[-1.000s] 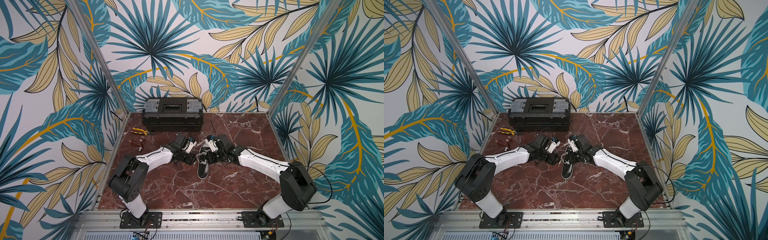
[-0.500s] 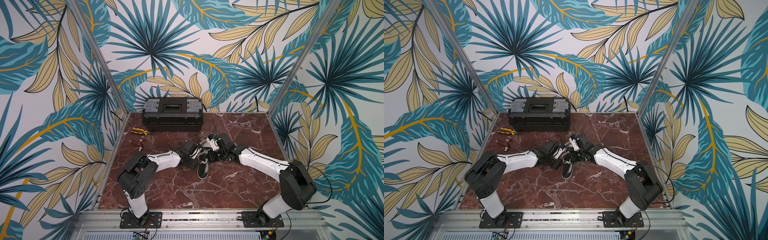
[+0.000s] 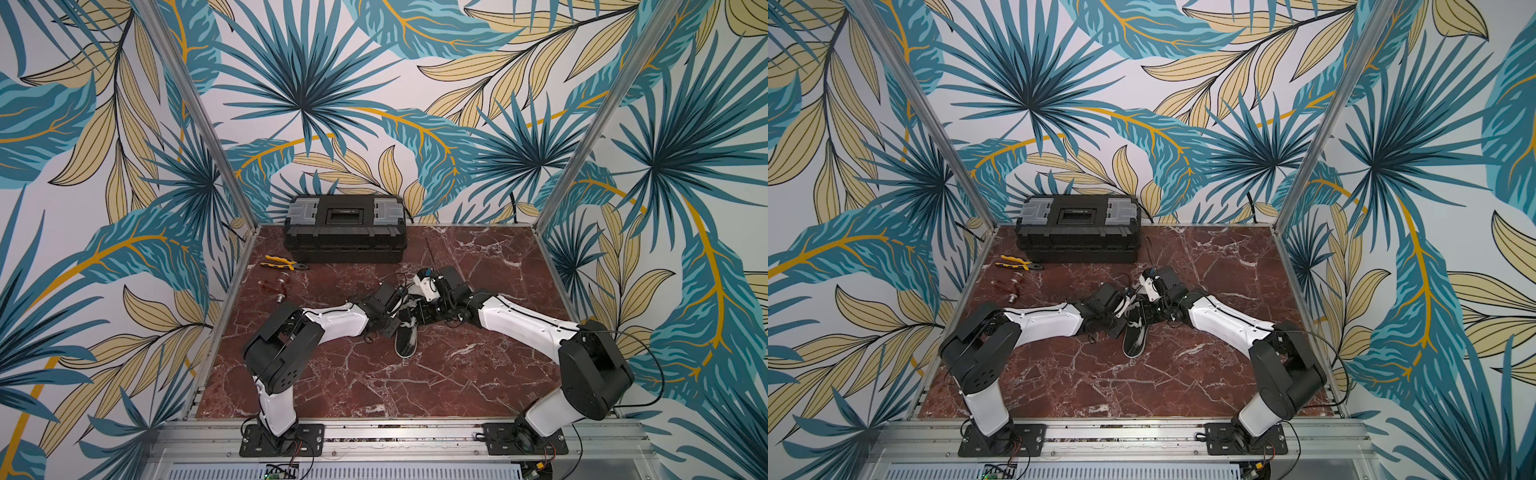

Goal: Tie the shoes
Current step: Cross the shoelace with the shoelace, then tie the shoelace on the shoe.

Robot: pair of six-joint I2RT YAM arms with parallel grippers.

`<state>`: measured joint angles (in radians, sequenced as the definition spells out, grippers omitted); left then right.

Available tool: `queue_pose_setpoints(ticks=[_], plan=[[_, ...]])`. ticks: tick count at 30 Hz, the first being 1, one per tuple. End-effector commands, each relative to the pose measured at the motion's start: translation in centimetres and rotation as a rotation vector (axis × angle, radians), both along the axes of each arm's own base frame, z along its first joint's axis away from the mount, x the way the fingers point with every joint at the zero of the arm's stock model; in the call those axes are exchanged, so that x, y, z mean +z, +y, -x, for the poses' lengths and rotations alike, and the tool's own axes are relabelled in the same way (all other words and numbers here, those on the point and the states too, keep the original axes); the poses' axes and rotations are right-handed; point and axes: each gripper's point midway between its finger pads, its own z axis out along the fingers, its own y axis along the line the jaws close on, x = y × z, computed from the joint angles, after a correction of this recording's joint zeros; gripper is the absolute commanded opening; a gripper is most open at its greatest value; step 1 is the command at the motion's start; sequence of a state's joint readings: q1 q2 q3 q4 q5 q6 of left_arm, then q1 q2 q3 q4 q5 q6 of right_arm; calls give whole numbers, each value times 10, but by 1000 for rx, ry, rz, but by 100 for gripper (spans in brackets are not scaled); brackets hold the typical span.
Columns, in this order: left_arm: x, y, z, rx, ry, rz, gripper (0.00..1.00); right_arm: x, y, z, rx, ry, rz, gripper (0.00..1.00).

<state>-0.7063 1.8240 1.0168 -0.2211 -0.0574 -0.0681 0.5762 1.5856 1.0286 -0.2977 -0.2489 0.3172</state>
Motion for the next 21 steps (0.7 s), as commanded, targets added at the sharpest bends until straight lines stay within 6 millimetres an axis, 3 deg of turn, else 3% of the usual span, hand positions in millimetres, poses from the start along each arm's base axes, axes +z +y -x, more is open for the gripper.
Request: queue_pose_setpoints(ticks=[1,8,15,18,21], plan=[[-19,20,9,53,48,-39,0,16,2,9,14,38,-69,0],[-3,38,-3,158,22,58,0,38,-10,43,43,120,-126,0],[38,40,-2,173,-31,131,0,49,-54,64,-4,120,-18,0],[60,42,-1,182,-44,176,0,52,-73,64,-50,87,57,0],[73,58,-2,238,-54,183,0,47,-96,61,-126,66,130,0]])
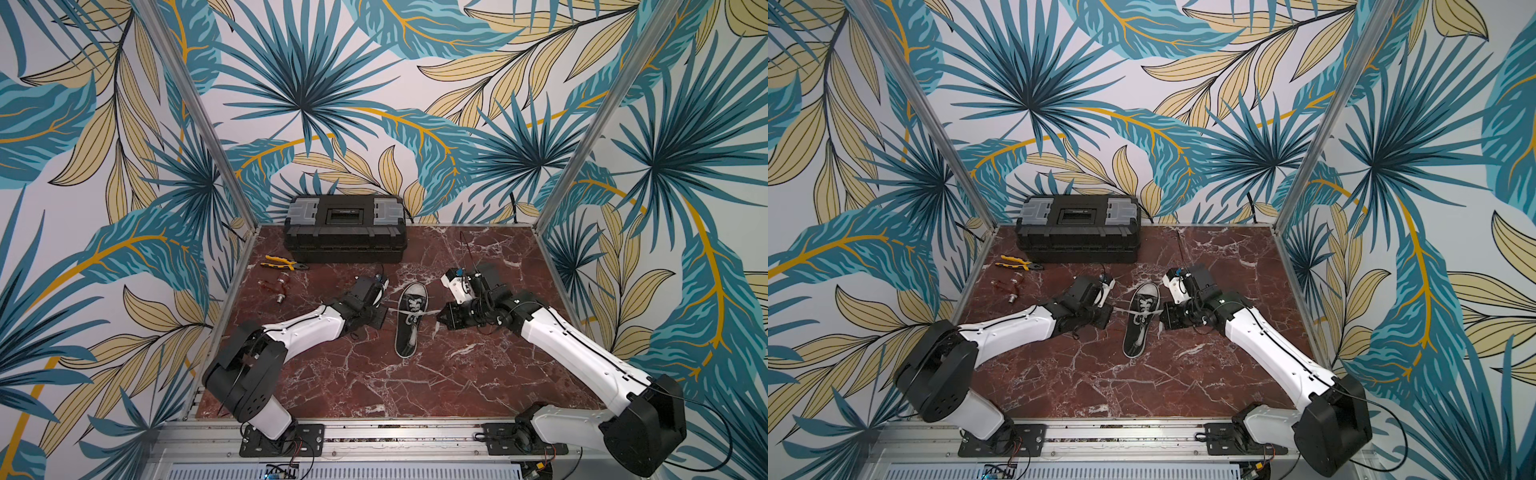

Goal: Tie the shoes
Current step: Tie the shoelace on the shoe.

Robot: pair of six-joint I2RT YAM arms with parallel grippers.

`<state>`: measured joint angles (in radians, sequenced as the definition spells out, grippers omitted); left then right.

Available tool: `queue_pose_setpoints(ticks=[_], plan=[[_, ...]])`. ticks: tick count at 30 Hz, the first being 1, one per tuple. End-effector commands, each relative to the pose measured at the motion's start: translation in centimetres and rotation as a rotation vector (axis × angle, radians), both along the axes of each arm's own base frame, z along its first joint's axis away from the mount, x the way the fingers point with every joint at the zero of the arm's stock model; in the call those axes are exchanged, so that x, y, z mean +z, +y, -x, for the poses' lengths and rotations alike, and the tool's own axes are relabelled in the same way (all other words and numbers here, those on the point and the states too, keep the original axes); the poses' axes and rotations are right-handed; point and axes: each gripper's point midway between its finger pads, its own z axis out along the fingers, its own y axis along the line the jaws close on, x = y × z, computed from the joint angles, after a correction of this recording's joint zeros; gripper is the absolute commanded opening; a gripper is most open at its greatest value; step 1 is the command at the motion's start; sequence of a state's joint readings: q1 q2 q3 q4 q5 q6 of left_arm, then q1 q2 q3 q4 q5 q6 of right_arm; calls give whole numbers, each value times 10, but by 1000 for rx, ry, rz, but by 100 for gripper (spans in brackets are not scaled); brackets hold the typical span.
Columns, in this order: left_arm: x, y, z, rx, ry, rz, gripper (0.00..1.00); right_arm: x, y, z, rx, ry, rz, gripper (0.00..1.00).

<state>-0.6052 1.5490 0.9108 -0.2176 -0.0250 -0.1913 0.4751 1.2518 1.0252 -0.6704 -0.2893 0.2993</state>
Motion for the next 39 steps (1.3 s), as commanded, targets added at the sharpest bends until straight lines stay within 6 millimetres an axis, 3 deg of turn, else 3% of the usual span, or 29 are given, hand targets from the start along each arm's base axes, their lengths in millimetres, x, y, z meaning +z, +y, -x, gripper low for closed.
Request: queue_pose_setpoints(ticks=[1,8,17,22,27,30,35,39], plan=[[6,26,2,87,19,0,0,-22,-36,8,-85,28,151,0],[-14,103,-16,357,55,-47,0,-64,-68,5,-218,70,251,0],[-32,135,-39,472,107,-110,0,-99,-83,3,-281,140,280,0],[-39,131,-45,470,131,-100,0,-116,-90,0,-307,177,288,0],[-33,128,-49,465,122,-85,0,-120,-91,-5,-316,185,280,0],[-20,104,-48,368,125,13,0,-118,-81,-7,-289,189,229,0],[32,55,-34,191,74,169,0,-96,-69,-15,-229,91,166,35],[78,34,-18,99,23,252,0,-62,-54,-24,-155,-60,105,48]])
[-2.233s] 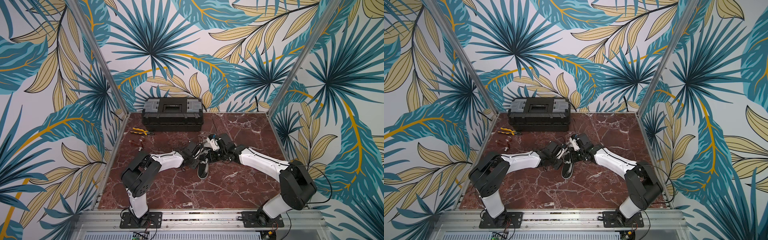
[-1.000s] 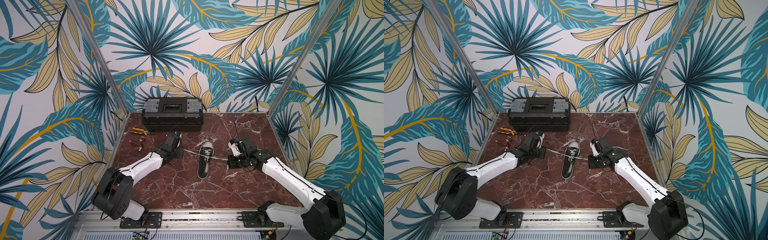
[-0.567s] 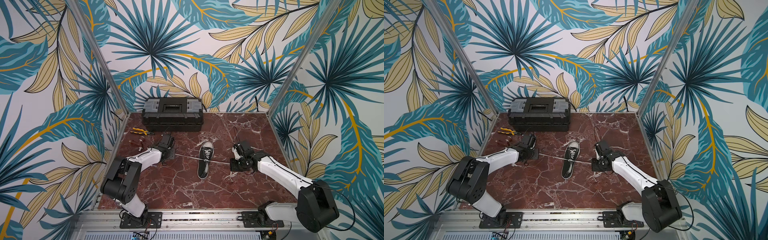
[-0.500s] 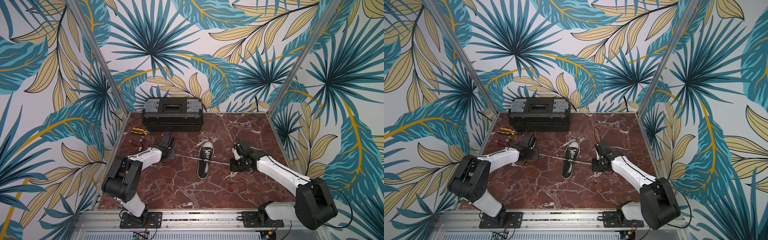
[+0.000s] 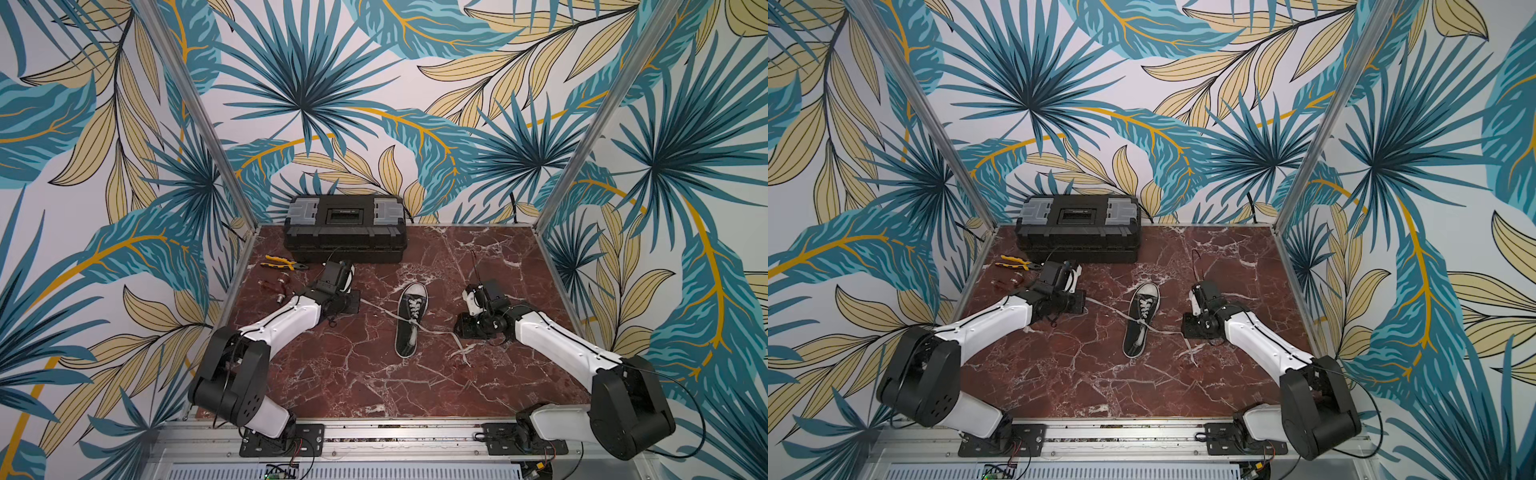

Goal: Tie the shoes
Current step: Tie the shoelace on the shoe, then wrap the shoelace around the shoelace.

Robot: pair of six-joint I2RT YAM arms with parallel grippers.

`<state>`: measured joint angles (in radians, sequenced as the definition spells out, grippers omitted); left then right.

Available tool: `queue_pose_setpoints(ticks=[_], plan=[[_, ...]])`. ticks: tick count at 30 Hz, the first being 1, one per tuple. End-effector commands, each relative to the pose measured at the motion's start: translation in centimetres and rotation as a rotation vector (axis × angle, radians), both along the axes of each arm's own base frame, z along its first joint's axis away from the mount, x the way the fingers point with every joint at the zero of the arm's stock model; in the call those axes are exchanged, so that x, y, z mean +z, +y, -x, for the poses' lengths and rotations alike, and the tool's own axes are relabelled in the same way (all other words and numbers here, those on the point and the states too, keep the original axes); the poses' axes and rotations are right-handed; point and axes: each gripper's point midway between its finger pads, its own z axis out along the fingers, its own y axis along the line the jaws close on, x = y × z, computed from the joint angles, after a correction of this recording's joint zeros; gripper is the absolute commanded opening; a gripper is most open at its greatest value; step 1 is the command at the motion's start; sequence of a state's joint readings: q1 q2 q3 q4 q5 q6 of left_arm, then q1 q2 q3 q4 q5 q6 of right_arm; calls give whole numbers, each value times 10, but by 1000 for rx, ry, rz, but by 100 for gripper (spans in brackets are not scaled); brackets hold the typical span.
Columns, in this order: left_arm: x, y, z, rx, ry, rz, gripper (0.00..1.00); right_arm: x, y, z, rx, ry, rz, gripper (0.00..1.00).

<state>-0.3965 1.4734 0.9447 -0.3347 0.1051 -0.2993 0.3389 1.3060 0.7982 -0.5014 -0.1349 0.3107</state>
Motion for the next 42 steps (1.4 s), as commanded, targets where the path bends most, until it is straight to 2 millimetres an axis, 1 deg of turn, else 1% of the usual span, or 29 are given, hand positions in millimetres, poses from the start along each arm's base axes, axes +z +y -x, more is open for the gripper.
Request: queue_pose_setpoints(ticks=[1,3,5,6,7,9,12,14,17,21,27,29,32,36,38,40,42], plan=[[62,-28,5,-109,-94,127,0,30,20,-10,103,-156,-59,50],[78,-34,12,-138,-104,177,0,49,42,-20,183,-256,-114,52],[90,-38,19,-159,-106,212,0,59,65,-25,262,-316,-144,53],[94,-40,21,-169,-105,225,0,68,78,-34,298,-376,-165,54],[99,-41,24,-178,-104,238,0,70,90,-40,330,-397,-176,55],[107,-43,28,-189,-106,257,0,73,113,-50,391,-422,-215,55],[118,-43,33,-199,-111,271,0,71,145,-62,474,-448,-283,55],[123,-42,37,-204,-112,277,0,67,161,-67,525,-458,-308,55],[127,-40,40,-204,-109,281,0,58,180,-70,589,-449,-329,55],[129,-38,41,-199,-107,284,0,45,190,-72,624,-438,-345,54],[131,-36,41,-196,-110,290,0,27,197,-70,660,-403,-367,49],[131,-35,40,-192,-110,290,0,23,199,-67,670,-392,-378,45],[130,-33,40,-187,-108,290,0,17,201,-67,669,-378,-385,35],[128,-29,38,-175,-105,291,0,11,202,-66,669,-363,-388,26],[127,-27,38,-167,-104,294,0,8,202,-66,665,-360,-385,20],[124,-25,36,-157,-101,291,0,9,200,-67,655,-372,-382,13],[114,-20,34,-132,-87,267,0,13,198,-68,642,-387,-374,7]])
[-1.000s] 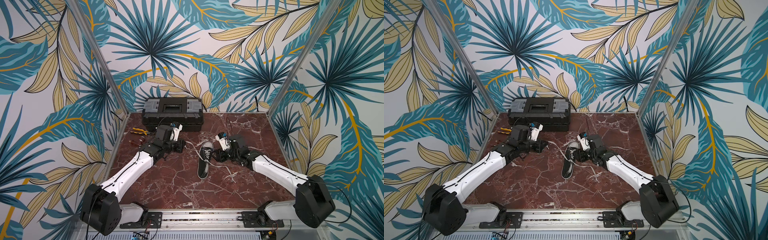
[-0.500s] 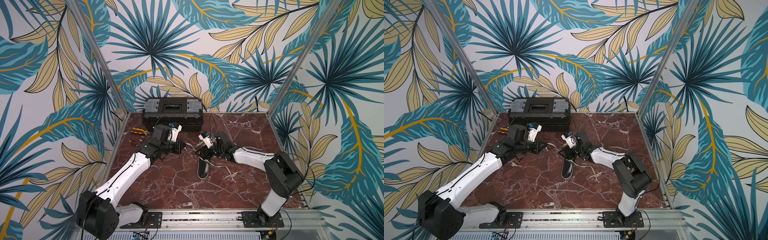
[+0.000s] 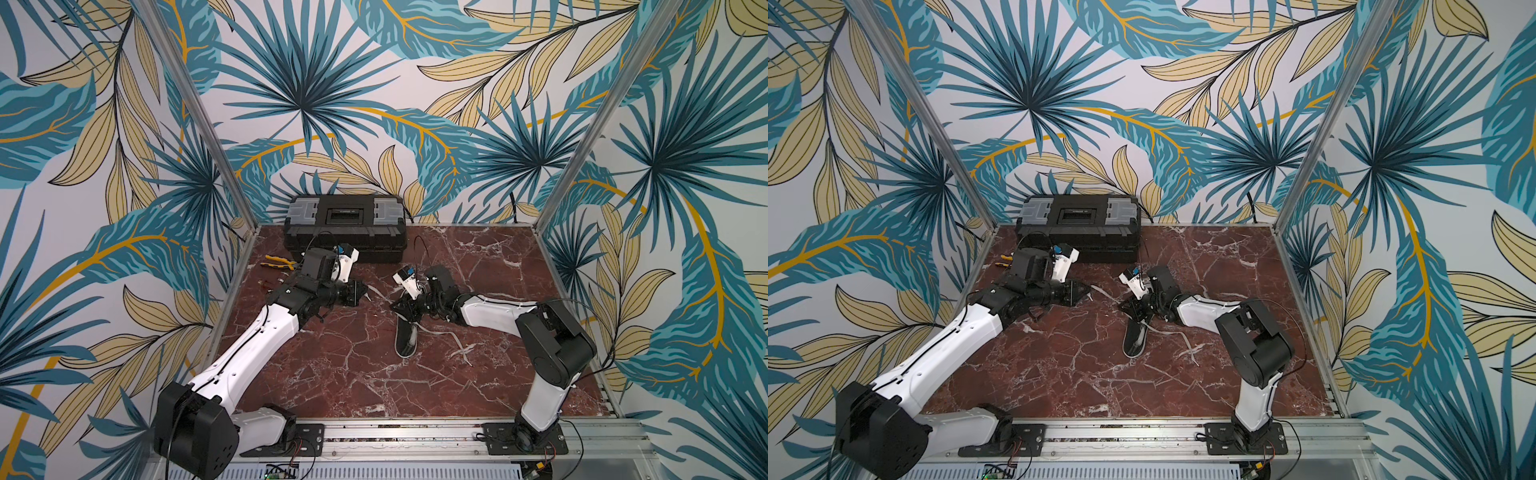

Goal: Tie the shoes
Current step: Wrap the shoelace around the shoelace.

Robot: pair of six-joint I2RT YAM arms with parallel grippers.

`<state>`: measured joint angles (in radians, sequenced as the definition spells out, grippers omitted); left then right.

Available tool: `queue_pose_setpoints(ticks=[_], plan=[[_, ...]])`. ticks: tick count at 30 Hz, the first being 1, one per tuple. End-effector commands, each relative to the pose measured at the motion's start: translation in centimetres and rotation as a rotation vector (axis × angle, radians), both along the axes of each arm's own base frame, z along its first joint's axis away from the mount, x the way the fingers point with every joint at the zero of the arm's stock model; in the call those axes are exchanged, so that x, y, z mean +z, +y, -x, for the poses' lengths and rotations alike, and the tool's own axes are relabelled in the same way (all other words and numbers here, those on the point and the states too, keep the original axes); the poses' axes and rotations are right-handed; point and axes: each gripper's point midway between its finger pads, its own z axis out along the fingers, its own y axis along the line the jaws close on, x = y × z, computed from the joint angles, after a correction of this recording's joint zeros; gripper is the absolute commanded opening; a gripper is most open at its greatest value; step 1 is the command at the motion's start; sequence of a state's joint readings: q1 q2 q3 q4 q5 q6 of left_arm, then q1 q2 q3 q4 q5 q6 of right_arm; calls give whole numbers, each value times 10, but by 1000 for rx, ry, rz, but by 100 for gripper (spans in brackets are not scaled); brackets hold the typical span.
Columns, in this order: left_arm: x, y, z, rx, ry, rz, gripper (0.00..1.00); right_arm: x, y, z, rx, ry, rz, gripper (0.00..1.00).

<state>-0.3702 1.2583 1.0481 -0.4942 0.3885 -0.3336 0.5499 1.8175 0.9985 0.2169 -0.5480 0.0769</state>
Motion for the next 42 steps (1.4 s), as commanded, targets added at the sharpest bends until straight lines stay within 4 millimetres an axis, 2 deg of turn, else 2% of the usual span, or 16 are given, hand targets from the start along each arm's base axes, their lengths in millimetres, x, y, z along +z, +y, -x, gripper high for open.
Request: queue_pose_setpoints(ticks=[1,4,8,15,18,23,32,36,39,42], plan=[[2,8,-4,38,-16,-13,0,8,0,-1,-13,-31,-12,5],[-41,16,-7,85,56,-70,0,12,-5,0,-33,-37,-3,2],[-96,9,-5,80,139,-103,0,18,-14,3,-65,-43,17,2],[-153,-14,-5,29,158,-224,7,21,-26,3,-132,-27,17,4],[-167,-21,-1,-3,162,-241,15,18,-28,1,-164,-13,14,5],[-163,-38,1,-77,88,-217,30,15,-29,0,-194,20,2,7],[-131,-62,-13,-177,-84,-161,62,11,-33,2,-234,42,-11,10],[-124,-71,-18,-256,-162,-170,76,11,-36,1,-252,46,-2,11],[-123,-80,-20,-304,-179,-152,85,11,-38,0,-266,53,5,11],[-121,-91,-25,-329,-187,-121,89,12,-39,-1,-277,59,5,10]])
